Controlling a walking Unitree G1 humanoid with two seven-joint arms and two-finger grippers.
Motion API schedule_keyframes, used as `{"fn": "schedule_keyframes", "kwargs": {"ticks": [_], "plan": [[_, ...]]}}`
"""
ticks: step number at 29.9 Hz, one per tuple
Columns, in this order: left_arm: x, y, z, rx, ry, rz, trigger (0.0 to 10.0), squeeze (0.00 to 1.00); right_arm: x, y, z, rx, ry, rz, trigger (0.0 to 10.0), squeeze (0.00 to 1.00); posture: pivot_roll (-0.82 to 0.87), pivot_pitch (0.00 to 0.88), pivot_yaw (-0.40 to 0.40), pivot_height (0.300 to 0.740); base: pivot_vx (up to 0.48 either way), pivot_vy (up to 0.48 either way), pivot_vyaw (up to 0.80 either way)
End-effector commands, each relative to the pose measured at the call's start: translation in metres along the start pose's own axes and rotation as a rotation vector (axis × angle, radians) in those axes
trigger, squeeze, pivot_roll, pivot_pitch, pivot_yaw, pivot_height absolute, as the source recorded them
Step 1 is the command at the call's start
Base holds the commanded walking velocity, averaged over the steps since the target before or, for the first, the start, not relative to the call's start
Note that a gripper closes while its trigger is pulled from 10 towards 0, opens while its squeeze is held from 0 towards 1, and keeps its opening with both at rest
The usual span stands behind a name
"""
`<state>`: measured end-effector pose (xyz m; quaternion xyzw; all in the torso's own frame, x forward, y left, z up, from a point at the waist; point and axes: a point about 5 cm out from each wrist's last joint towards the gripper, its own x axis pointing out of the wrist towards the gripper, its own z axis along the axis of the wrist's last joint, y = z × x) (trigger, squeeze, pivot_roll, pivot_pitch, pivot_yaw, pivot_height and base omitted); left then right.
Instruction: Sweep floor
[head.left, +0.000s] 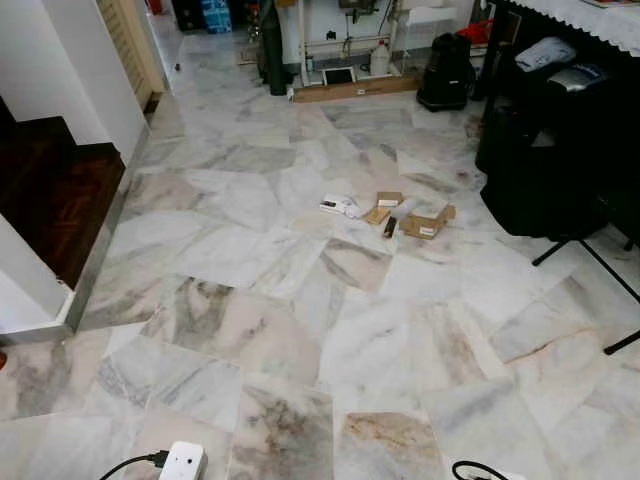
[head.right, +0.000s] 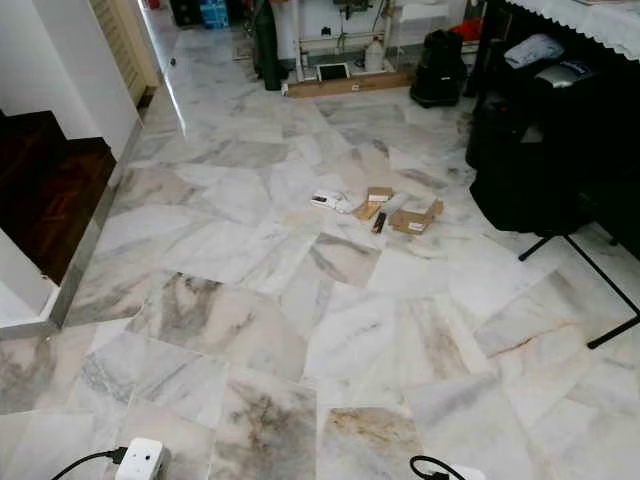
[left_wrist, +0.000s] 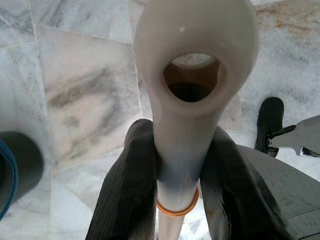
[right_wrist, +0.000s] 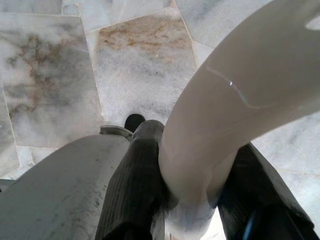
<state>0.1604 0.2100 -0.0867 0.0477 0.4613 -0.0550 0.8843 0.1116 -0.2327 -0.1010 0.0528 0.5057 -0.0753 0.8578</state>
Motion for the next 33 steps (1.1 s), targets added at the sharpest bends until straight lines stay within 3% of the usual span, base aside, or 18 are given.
{"fn": "schedule_keyframes", "kwargs": {"ticks": [1, 4, 7, 16, 22, 25, 27, 33], "plan": [[-0.002, 0.006, -0.002, 0.001, 0.001, 0.014, 10.0, 0.00, -0.001, 0.002, -0.010, -0.014, 0.050, 0.013, 10.0, 0.00, -0.13, 0.000, 0.028, 0.740, 0.000, 0.000, 0.00], [-0.002, 0.006, -0.002, 0.001, 0.002, 0.012, 10.0, 0.00, -0.001, 0.003, -0.011, -0.040, 0.060, 0.017, 10.0, 0.00, -0.13, 0.000, 0.026, 0.740, 0.000, 0.000, 0.00], [-0.002, 0.005, -0.003, -0.003, 0.005, 0.015, 10.0, 0.00, -0.001, 0.002, -0.012, -0.143, 0.085, 0.020, 10.0, 0.00, -0.15, 0.000, 0.007, 0.740, 0.000, 0.000, 0.00], [0.002, -0.015, -0.006, -0.046, 0.015, 0.005, 10.0, 0.00, -0.003, -0.014, -0.003, -0.180, 0.076, -0.009, 10.0, 0.00, -0.15, 0.000, -0.055, 0.740, 0.000, 0.000, 0.00], [0.003, -0.020, -0.006, -0.051, 0.010, -0.002, 10.0, 0.00, -0.002, -0.017, 0.004, -0.171, 0.054, -0.028, 10.0, 0.00, -0.14, 0.000, -0.055, 0.740, 0.000, 0.000, 0.00], [0.001, -0.011, -0.006, -0.034, -0.002, 0.051, 10.0, 0.00, -0.002, -0.024, 0.011, -0.223, 0.033, -0.143, 10.0, 0.00, -0.15, 0.000, -0.044, 0.740, 0.000, 0.000, 0.00], [0.000, 0.000, 0.000, -0.024, -0.042, 0.109, 10.0, 0.00, -0.004, -0.037, 0.019, -0.234, -0.005, -0.269, 10.0, 0.00, -0.15, 0.000, -0.036, 0.740, 0.000, 0.000, 0.00], [-0.001, 0.017, 0.025, -0.039, -0.160, 0.179, 10.0, 0.00, -0.009, -0.057, 0.044, -0.294, -0.110, -0.405, 10.0, 0.00, -0.14, 0.000, -0.023, 0.740, 0.000, 0.000, 0.00]]}}
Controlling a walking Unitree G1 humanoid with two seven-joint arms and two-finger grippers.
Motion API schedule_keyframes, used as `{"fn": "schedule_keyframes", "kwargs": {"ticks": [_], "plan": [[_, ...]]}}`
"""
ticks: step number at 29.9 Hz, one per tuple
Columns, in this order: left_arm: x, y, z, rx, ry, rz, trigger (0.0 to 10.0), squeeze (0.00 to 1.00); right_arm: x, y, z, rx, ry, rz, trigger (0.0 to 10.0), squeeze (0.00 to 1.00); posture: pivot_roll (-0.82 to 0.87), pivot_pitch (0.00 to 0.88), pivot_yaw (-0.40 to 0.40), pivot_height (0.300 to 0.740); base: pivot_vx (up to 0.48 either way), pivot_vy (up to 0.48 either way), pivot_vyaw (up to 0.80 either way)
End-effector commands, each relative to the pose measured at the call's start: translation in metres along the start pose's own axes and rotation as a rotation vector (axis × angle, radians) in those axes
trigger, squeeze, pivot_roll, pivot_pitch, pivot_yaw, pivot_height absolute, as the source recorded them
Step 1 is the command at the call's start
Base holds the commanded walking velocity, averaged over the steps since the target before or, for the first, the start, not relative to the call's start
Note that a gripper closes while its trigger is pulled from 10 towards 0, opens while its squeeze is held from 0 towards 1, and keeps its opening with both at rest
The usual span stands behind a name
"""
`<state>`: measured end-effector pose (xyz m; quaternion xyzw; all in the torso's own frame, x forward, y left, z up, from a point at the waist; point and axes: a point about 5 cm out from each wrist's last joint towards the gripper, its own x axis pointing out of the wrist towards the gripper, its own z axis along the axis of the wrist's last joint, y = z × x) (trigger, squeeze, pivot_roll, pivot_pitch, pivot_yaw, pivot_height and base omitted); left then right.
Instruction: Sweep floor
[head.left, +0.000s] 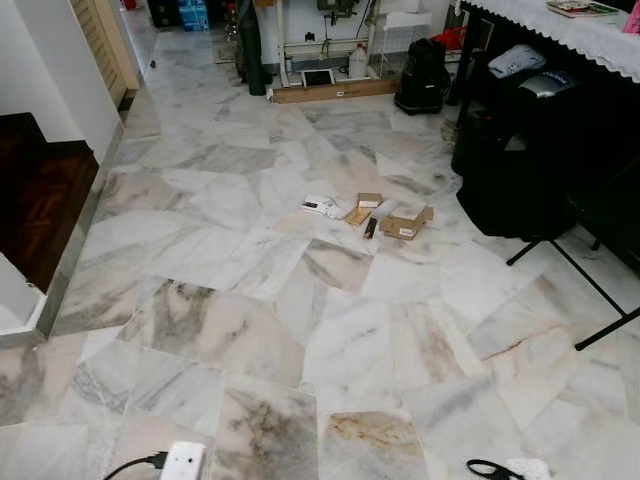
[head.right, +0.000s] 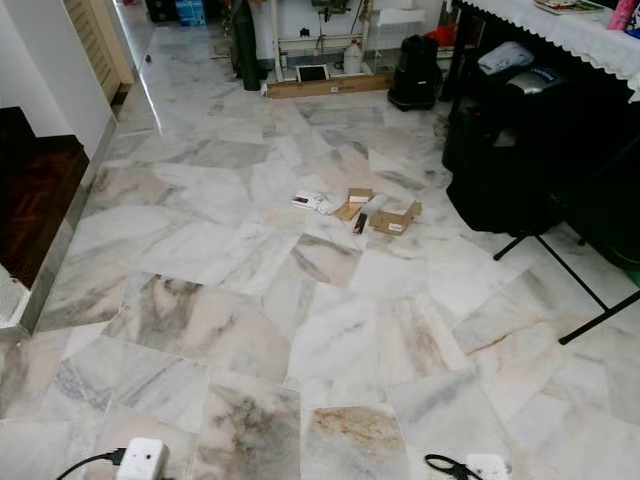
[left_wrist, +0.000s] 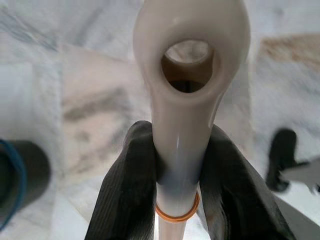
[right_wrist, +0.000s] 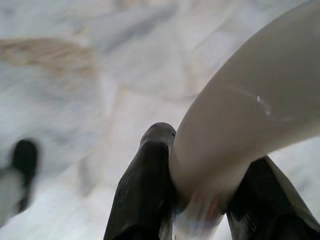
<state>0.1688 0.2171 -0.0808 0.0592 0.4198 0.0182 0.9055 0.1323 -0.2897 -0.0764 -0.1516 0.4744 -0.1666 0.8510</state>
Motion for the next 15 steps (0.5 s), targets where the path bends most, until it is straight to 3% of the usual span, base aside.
{"fn": "schedule_keyframes", "kwargs": {"ticks": [1, 4, 5, 6, 10, 15], "plan": [[0.003, 0.013, 0.027, 0.006, -0.117, 0.044, 10.0, 0.00, 0.003, -0.015, 0.015, -0.030, -0.073, -0.086, 10.0, 0.00, -0.14, 0.000, -0.020, 0.740, 0.000, 0.000, 0.00], [0.003, 0.027, 0.059, 0.020, -0.251, 0.074, 10.0, 0.00, 0.004, -0.038, 0.050, 0.008, -0.223, -0.198, 10.0, 0.00, -0.14, 0.000, -0.015, 0.740, 0.000, 0.000, 0.00], [0.003, 0.027, 0.059, 0.020, -0.251, 0.074, 10.0, 0.00, 0.004, -0.038, 0.050, 0.008, -0.223, -0.198, 10.0, 0.00, -0.14, 0.000, -0.015, 0.740, 0.000, 0.000, 0.00], [0.002, 0.034, 0.083, 0.031, -0.355, 0.084, 10.0, 0.00, 0.002, -0.051, 0.077, 0.047, -0.335, -0.258, 10.0, 0.00, -0.14, 0.000, -0.013, 0.740, 0.000, 0.000, 0.00], [-0.008, 0.041, 0.130, 0.091, -0.568, 0.091, 10.0, 0.00, -0.008, -0.056, 0.122, 0.118, -0.544, -0.298, 10.0, 0.00, -0.14, 0.000, -0.007, 0.740, 0.000, 0.000, 0.00], [-0.020, 0.042, 0.174, 0.067, -0.732, 0.105, 10.0, 0.00, -0.030, -0.059, 0.175, 0.214, -0.803, -0.332, 10.0, 0.00, -0.13, 0.000, -0.008, 0.740, 0.000, 0.000, 0.00]]}}
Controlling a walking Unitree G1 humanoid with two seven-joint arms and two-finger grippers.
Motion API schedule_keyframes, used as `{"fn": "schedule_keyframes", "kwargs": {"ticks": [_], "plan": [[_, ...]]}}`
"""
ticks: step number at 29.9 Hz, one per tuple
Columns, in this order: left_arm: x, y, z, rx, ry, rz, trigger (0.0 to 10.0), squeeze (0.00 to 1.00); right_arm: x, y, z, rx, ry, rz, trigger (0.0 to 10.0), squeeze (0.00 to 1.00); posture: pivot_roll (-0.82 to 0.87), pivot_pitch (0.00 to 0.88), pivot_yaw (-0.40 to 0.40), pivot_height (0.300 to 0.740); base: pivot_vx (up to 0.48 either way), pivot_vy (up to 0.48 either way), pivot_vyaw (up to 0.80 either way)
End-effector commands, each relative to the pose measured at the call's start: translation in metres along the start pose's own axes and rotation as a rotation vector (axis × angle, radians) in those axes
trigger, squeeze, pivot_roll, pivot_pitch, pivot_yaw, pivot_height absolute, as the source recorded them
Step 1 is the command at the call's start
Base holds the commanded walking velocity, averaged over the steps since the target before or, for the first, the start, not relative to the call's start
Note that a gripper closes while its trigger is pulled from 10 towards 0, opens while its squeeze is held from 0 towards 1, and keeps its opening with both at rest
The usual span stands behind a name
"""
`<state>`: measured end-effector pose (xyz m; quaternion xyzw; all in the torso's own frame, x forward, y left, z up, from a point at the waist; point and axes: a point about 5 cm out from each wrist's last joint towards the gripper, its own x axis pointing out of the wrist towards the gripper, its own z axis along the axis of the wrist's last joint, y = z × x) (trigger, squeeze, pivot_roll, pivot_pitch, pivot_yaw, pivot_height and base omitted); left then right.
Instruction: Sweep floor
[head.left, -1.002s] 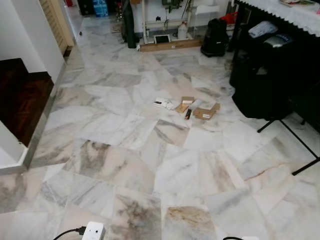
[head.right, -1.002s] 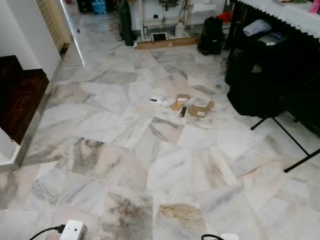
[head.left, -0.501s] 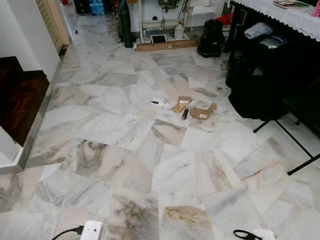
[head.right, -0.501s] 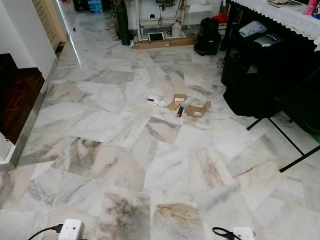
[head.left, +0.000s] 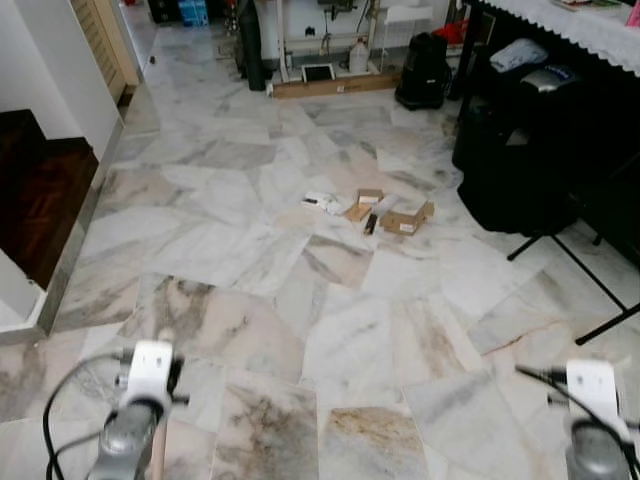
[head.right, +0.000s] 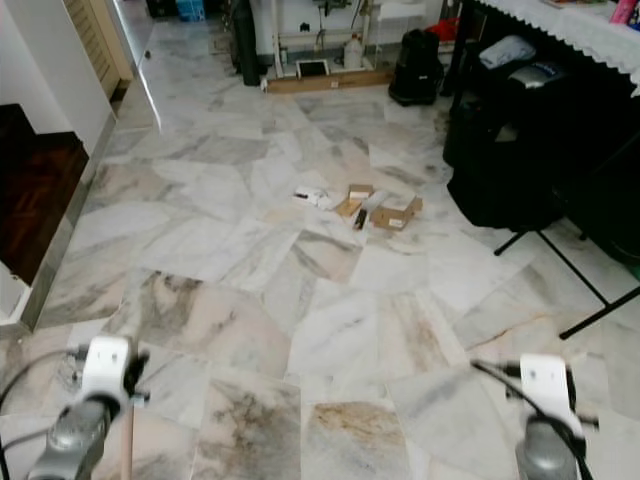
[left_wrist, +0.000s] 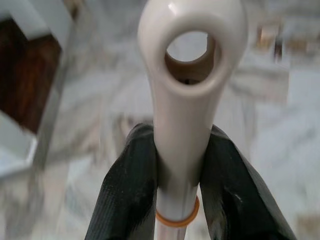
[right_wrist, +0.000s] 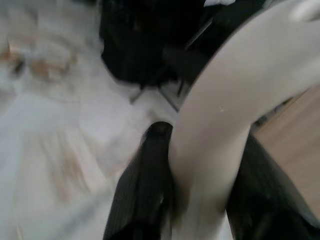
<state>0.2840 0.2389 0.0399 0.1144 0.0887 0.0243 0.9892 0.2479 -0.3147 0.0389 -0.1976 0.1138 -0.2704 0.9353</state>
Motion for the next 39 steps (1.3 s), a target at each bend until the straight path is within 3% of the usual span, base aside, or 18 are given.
{"fn": "schedule_keyframes", "kwargs": {"ticks": [1, 7, 11, 14, 19, 24, 30, 39], "plan": [[0.005, 0.005, 0.015, -0.007, -0.061, 0.017, 10.0, 0.00, 0.008, 0.000, 0.030, 0.066, -0.129, -0.030, 10.0, 0.00, -0.13, 0.000, -0.008, 0.740, 0.000, 0.000, 0.00], [0.013, -0.008, 0.045, -0.053, -0.198, -0.008, 10.0, 0.00, 0.012, 0.019, 0.073, 0.222, -0.281, 0.018, 10.0, 0.00, -0.14, 0.000, -0.008, 0.740, 0.000, 0.000, 0.00], [0.015, -0.025, 0.061, -0.141, -0.266, -0.026, 10.0, 0.00, 0.011, 0.026, 0.082, 0.432, -0.269, 0.002, 10.0, 0.00, -0.13, 0.000, -0.003, 0.740, 0.000, 0.000, 0.00], [0.018, -0.034, 0.071, -0.180, -0.299, -0.030, 10.0, 0.00, 0.011, 0.032, 0.085, 0.502, -0.256, 0.015, 10.0, 0.00, -0.14, 0.000, 0.001, 0.740, 0.000, 0.000, 0.00], [0.026, -0.046, 0.090, -0.247, -0.348, -0.036, 10.0, 0.00, 0.008, 0.045, 0.090, 0.502, -0.271, 0.072, 10.0, 0.00, -0.15, 0.000, 0.002, 0.740, 0.000, 0.000, 0.00], [0.031, -0.053, 0.104, -0.285, -0.387, -0.053, 10.0, 0.00, 0.008, 0.048, 0.090, 0.515, -0.266, 0.093, 10.0, 0.00, -0.14, 0.000, 0.007, 0.740, 0.000, 0.000, 0.00], [0.031, -0.055, 0.104, -0.272, -0.393, -0.060, 10.0, 0.00, 0.007, 0.050, 0.084, 0.523, -0.246, 0.109, 10.0, 0.00, -0.16, 0.000, 0.025, 0.740, 0.000, 0.000, 0.00], [0.036, -0.054, 0.110, -0.262, -0.399, -0.071, 10.0, 0.00, 0.009, 0.058, 0.091, 0.534, -0.252, 0.135, 10.0, 0.00, -0.14, 0.000, 0.024, 0.740, 0.127, 0.000, 0.00]]}}
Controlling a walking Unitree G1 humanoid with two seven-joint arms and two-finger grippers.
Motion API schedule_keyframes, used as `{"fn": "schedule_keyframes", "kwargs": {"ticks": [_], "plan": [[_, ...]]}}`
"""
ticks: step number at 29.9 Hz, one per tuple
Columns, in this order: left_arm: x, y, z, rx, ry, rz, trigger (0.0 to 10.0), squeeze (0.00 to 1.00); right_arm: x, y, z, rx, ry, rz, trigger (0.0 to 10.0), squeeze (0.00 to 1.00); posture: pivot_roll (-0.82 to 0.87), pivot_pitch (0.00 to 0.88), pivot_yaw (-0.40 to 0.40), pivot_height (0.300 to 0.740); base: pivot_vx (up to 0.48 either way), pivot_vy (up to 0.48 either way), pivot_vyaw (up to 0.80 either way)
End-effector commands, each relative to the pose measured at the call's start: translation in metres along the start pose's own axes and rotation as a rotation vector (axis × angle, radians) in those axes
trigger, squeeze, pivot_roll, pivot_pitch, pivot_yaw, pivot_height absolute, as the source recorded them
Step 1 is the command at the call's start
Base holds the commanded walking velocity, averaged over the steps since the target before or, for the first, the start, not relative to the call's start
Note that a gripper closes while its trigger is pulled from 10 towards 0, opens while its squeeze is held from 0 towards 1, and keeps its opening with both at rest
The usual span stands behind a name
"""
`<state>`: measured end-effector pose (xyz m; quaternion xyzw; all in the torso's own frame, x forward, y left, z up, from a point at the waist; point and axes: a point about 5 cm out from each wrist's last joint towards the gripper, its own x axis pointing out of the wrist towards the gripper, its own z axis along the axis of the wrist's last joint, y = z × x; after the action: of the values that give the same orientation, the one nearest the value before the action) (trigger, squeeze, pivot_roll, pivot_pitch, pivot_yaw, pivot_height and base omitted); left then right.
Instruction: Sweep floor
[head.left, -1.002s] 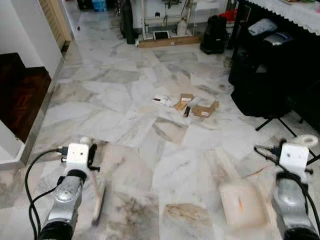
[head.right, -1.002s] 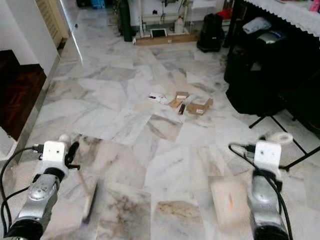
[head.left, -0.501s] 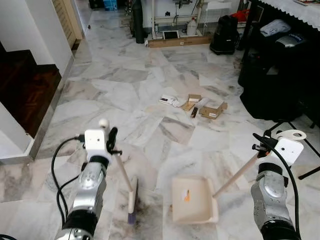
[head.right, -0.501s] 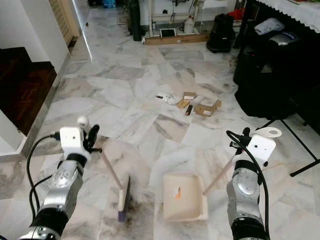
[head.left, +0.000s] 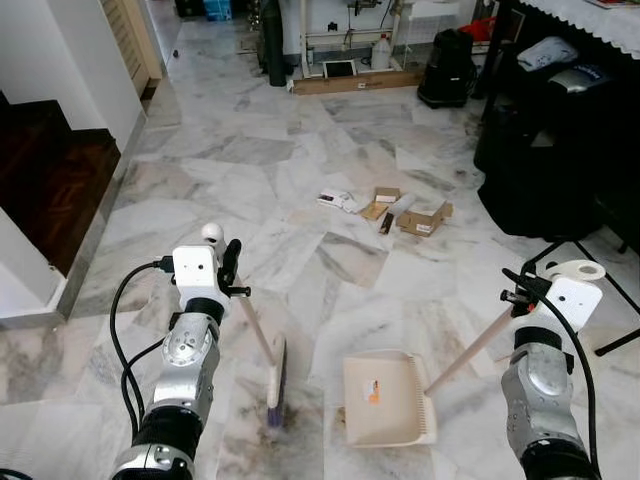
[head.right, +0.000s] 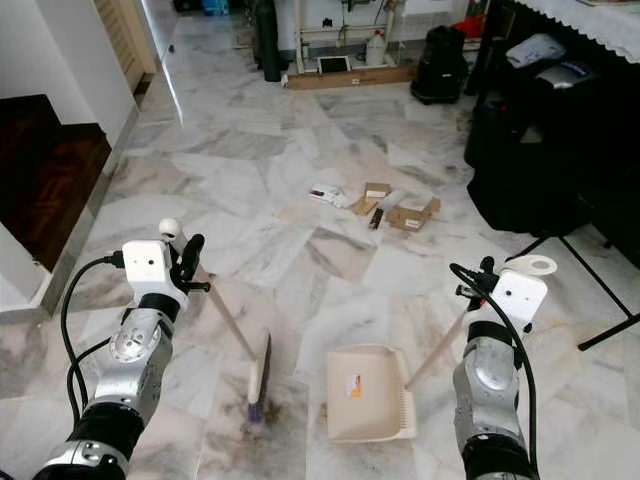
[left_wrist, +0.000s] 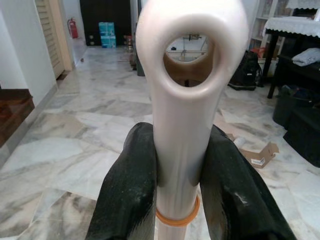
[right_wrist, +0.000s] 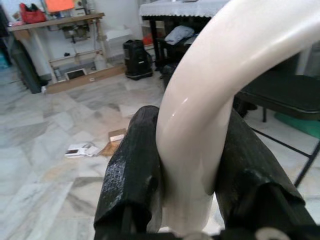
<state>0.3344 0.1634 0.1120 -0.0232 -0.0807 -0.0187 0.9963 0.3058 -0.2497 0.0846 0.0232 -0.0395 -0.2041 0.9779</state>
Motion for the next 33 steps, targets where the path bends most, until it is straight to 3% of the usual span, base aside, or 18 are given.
{"fn": "schedule_keyframes", "kwargs": {"ticks": [1, 15, 33], "plan": [[0.008, 0.001, 0.014, 0.016, -0.056, -0.010, 10.0, 0.00, 0.005, 0.005, 0.010, 0.026, -0.047, 0.005, 10.0, 0.00, -0.14, 0.000, 0.024, 0.740, 0.304, 0.000, 0.00], [-0.002, 0.002, 0.010, 0.036, -0.051, -0.016, 10.0, 0.00, 0.000, 0.000, 0.008, -0.025, -0.059, 0.018, 10.0, 0.00, -0.14, 0.000, 0.027, 0.740, 0.308, 0.000, 0.00], [-0.013, 0.011, 0.008, 0.058, -0.045, -0.010, 10.0, 0.00, -0.006, 0.011, 0.006, -0.046, -0.068, 0.087, 10.0, 0.00, -0.10, 0.000, 0.004, 0.740, 0.310, 0.000, 0.00]]}}
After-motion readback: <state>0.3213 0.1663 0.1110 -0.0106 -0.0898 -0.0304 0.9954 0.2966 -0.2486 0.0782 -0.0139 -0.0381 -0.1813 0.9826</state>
